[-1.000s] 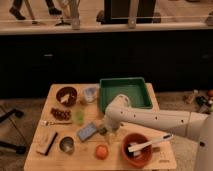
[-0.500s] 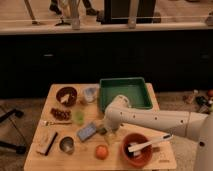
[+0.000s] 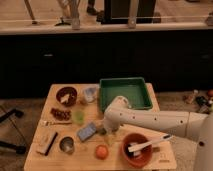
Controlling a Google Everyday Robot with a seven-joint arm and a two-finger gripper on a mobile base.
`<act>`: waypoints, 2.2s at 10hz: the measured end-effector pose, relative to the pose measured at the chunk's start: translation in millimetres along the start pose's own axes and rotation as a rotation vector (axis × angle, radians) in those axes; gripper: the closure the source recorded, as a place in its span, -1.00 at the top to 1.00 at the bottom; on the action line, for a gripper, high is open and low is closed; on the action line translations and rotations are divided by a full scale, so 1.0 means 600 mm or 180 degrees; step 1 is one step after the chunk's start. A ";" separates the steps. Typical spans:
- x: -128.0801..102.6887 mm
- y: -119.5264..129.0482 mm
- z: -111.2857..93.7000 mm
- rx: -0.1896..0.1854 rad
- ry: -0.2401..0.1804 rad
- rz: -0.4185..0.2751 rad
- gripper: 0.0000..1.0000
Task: Place pepper in metal cup
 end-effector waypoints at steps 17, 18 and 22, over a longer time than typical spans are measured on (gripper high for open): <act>0.041 -0.010 -0.002 -0.0280 -0.0124 -0.0220 -1.00; 0.042 -0.009 -0.004 -0.0289 -0.0121 -0.0219 -1.00; 0.027 -0.011 -0.023 -0.0174 -0.0031 -0.0292 -1.00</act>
